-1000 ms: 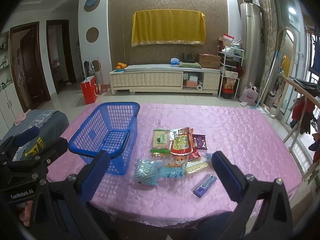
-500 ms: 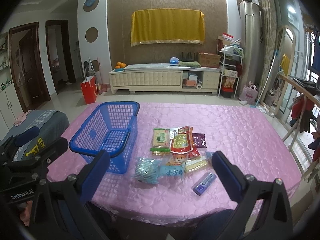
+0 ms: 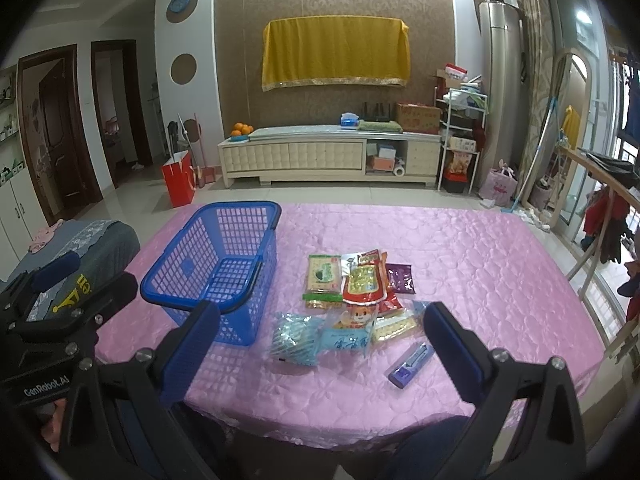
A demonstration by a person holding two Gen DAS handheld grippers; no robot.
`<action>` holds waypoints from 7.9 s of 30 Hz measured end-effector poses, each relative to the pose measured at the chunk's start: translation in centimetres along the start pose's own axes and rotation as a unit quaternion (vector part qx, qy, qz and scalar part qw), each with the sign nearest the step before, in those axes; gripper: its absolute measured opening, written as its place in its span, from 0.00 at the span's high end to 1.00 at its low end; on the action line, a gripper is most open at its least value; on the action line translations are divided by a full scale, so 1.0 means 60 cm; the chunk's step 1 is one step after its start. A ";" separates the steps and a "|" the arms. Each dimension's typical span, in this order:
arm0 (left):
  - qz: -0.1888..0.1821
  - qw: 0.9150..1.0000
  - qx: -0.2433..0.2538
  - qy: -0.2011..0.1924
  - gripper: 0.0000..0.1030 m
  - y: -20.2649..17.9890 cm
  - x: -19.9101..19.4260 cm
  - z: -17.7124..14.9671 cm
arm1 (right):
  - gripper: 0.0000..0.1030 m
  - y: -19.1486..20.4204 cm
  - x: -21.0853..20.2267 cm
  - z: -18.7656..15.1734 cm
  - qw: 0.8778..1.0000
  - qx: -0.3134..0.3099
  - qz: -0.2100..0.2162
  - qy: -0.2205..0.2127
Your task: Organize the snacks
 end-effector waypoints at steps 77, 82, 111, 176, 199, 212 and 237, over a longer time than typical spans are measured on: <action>-0.087 0.952 0.067 0.286 0.01 -0.257 0.427 -0.147 | 0.01 -0.310 0.264 -0.126 0.979 0.098 -0.041 0.174; -0.077 0.946 0.064 0.310 0.01 -0.244 0.471 -0.173 | 0.01 -0.316 0.288 -0.138 0.977 0.105 -0.039 0.182; -0.101 0.956 0.066 0.268 0.33 -0.229 0.465 -0.142 | 0.01 -0.321 0.369 -0.135 0.967 0.115 0.005 0.229; -0.016 0.991 -0.003 0.136 0.33 0.126 0.194 0.040 | 0.44 0.100 0.223 0.078 0.978 -0.029 0.169 0.120; -0.035 0.977 -0.058 0.202 0.26 0.178 0.264 -0.028 | 0.43 0.182 0.293 0.025 0.963 -0.054 0.183 0.193; -0.039 0.980 -0.048 0.192 0.24 0.168 0.232 -0.008 | 0.23 0.159 0.253 0.052 0.972 -0.050 0.159 0.164; -0.086 0.976 0.052 0.191 0.24 -0.082 0.173 -0.021 | 0.23 -0.068 0.142 0.019 0.987 0.041 0.084 0.133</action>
Point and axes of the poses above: each gripper's, at about its wrist camera, not at the fingertips, and x roughly the way its jaws point, y to its left, z to its top, the point moved 10 cm from there along x, roughly the way its jaws point, and after that the axes turned 4 degrees about y, right-handed, at the moved point
